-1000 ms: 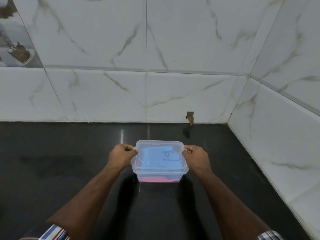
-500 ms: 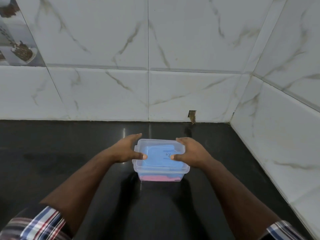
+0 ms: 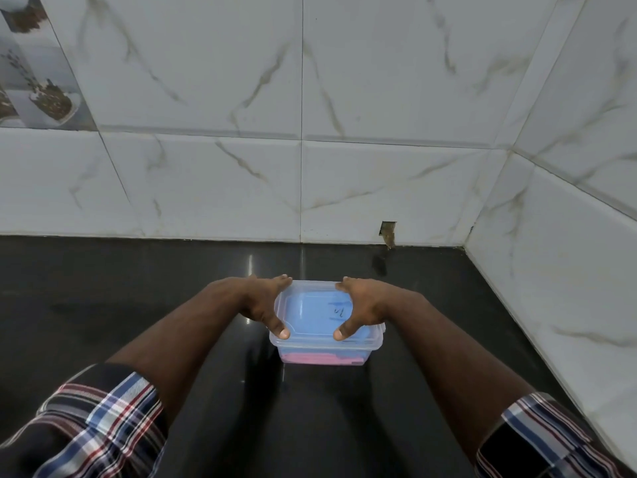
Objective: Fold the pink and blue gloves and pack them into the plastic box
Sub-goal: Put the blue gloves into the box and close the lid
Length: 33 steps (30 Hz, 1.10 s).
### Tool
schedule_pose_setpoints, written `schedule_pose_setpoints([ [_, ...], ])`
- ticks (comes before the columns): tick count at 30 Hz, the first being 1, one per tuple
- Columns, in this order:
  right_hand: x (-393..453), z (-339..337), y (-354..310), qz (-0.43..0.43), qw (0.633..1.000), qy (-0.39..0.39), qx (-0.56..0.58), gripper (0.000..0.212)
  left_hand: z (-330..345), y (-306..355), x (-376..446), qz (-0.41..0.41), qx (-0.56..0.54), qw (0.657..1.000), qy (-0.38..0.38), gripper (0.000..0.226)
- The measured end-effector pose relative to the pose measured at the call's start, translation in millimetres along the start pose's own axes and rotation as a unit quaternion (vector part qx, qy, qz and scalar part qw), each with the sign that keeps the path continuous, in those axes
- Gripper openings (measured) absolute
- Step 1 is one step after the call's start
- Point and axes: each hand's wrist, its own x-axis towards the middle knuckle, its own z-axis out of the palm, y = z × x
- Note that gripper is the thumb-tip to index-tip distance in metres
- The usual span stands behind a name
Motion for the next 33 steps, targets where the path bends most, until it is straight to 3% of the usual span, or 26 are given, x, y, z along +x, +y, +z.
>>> schedule_pose_setpoints([
  [13,7.9,8.8,-1.8,-0.006,0.997,-0.011,-0.071,0.106,9.4,-3.6,9.4,0.010,0.009,1.000,-0.010,0.130],
  [18,-0.4,5.5,4.7,-0.021,0.999,-0.014,-0.036,0.109,3.5,3.0,6.7,0.004,0.018,1.000,-0.004,0.131],
  [22,-6.4,-10.2,16.2,-0.005,0.999,-0.015,-0.037,0.119,4.1,12.9,11.5,0.005,0.048,0.998,0.027,0.134],
  [33,-3.6,-11.8,31.2,0.034,0.994,-0.061,-0.082,0.124,10.8,33.3,19.0,0.028,0.052,0.998,0.005,0.128],
])
